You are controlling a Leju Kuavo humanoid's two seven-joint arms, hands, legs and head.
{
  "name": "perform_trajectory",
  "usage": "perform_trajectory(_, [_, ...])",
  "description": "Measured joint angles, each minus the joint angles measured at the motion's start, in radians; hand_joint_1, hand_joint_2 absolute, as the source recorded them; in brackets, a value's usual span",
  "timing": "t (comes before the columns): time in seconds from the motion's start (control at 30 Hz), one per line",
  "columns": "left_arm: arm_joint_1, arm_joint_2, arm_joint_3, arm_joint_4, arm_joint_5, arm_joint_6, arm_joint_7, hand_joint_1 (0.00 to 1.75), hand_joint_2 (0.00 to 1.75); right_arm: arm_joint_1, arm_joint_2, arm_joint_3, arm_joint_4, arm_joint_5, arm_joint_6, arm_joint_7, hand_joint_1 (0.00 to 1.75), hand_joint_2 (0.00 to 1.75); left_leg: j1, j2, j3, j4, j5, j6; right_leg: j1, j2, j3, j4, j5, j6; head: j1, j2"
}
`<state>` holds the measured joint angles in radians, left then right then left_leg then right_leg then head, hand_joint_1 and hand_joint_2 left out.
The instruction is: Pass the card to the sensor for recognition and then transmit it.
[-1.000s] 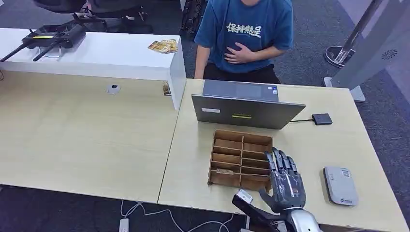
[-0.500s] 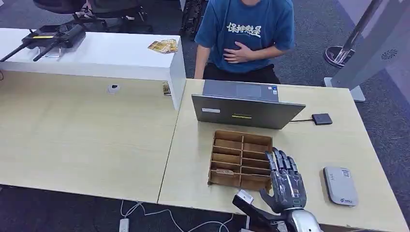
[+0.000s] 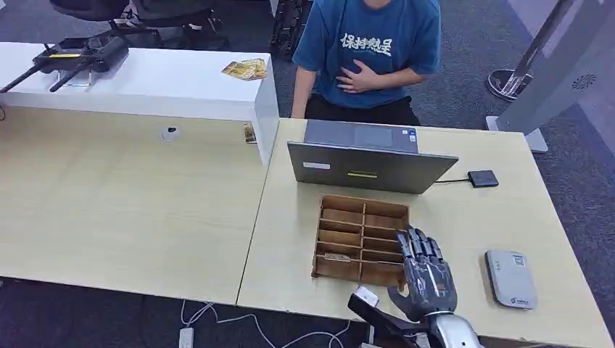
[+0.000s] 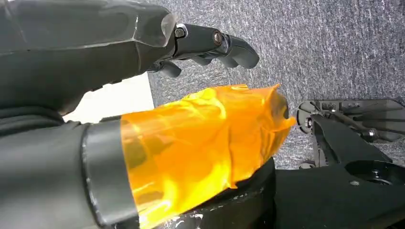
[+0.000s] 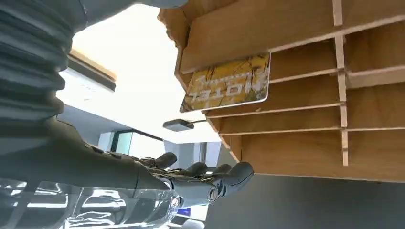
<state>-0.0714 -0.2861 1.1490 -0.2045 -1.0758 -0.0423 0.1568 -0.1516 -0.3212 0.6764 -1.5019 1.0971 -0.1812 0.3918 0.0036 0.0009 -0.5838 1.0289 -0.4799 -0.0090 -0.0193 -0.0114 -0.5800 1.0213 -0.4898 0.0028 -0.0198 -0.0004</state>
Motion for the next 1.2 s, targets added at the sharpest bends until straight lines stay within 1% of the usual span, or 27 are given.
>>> perform_trajectory(0.3, [0.0,0.0,0.0,0.0,-0.003,0.0,-0.001,0.0,0.0,-0.006,0.0,0.005,0.0,-0.01,0.006,0.0,0.0,1.75,0.0,0.0,0.0,0.0,0.0,0.0,0.0,0.0,0.0,0.0,0.0,0.0,0.0,0.0])
perform_trajectory(0.57, [0.0,0.0,0.003,0.0,-0.004,0.0,-0.001,0.0,0.0,-0.006,0.0,0.008,-0.001,-0.017,-0.007,-0.003,0.0,1.75,0.0,0.0,0.0,0.0,0.0,0.0,0.0,0.0,0.0,0.0,0.0,0.0,0.0,0.0])
perform_trajectory(0.6, [0.0,0.0,0.005,0.0,-0.004,0.0,-0.001,0.0,0.0,-0.006,0.0,0.008,-0.001,-0.017,-0.008,-0.003,0.05,1.75,0.0,0.0,0.0,0.0,0.0,0.0,0.0,0.0,0.0,0.0,0.0,0.0,0.0,0.0])
perform_trajectory(0.63, [0.0,0.0,0.006,0.0,-0.004,0.0,-0.001,0.0,0.0,-0.006,0.0,0.009,-0.001,-0.017,-0.008,-0.003,0.26,1.75,0.0,0.0,0.0,0.0,0.0,0.0,0.0,0.0,0.0,0.0,0.0,0.0,0.0,0.0])
perform_trajectory(0.67, [0.0,0.0,0.007,0.0,-0.004,0.0,-0.001,0.0,0.0,-0.006,0.0,0.01,-0.001,-0.017,-0.009,-0.003,0.3,1.75,0.0,0.0,0.0,0.0,0.0,0.0,0.0,0.0,0.0,0.0,0.0,0.0,0.0,0.0])
perform_trajectory(0.7, [0.0,0.0,0.007,0.0,-0.004,0.001,-0.001,0.0,0.0,-0.006,0.0,0.01,-0.001,-0.017,-0.009,-0.003,1.26,1.75,0.0,0.0,0.0,0.0,0.0,0.0,0.0,0.0,0.0,0.0,0.0,0.0,0.0,0.0])
perform_trajectory(0.77, [0.0,0.0,0.008,0.0,-0.004,0.001,-0.001,0.0,0.0,-0.006,0.0,0.011,-0.001,-0.017,-0.009,-0.003,1.33,1.75,0.0,0.0,0.0,0.0,0.0,0.0,0.0,0.0,0.0,0.0,0.0,0.0,0.0,0.0])
perform_trajectory(0.8, [0.0,0.0,0.008,0.0,-0.004,0.001,-0.001,0.0,0.0,-0.006,0.0,0.011,-0.001,-0.017,-0.009,-0.003,1.33,1.75,0.0,0.0,0.0,0.0,0.0,0.0,0.0,0.0,0.0,0.0,0.0,0.0,0.0,0.0])
perform_trajectory(0.83, [0.0,0.0,0.008,0.0,-0.004,0.001,-0.001,0.0,0.0,-0.006,0.0,0.012,-0.001,-0.017,-0.009,-0.003,1.38,1.75,0.0,0.0,0.0,0.0,0.0,0.0,0.0,0.0,0.0,0.0,0.0,0.0,0.0,0.0])
perform_trajectory(0.9, [0.0,0.0,0.009,0.0,-0.004,0.0,-0.001,0.0,0.0,-0.006,0.0,0.012,-0.001,-0.018,-0.009,-0.003,1.4,1.75,0.0,0.0,0.0,0.0,0.0,0.0,0.0,0.0,0.0,0.0,0.0,0.0,0.0,0.0])
perform_trajectory(0.93, [0.0,0.0,0.01,0.0,-0.004,0.0,-0.001,0.0,0.0,-0.006,0.0,0.012,-0.001,-0.018,-0.009,-0.003,1.36,1.75,0.0,0.0,0.0,0.0,0.0,0.0,0.0,0.0,0.0,0.0,0.0,0.0,0.0,0.0])
perform_trajectory(1.0, [0.0,0.0,0.01,0.0,-0.004,0.0,-0.001,0.0,0.0,-0.006,-0.001,0.012,-0.001,-0.018,-0.009,-0.003,1.38,1.75,0.0,0.0,0.0,0.0,0.0,0.0,0.0,0.0,0.0,0.0,0.0,0.0,0.0,0.0])
perform_trajectory(1.2, [0.0,0.0,0.016,0.0,-0.002,0.0,-0.001,0.0,0.0,-0.006,-0.001,0.012,-0.001,-0.018,-0.009,-0.003,1.31,1.75,0.0,0.0,0.0,0.0,0.0,0.0,0.0,0.0,0.0,0.0,0.0,0.0,0.0,0.0])
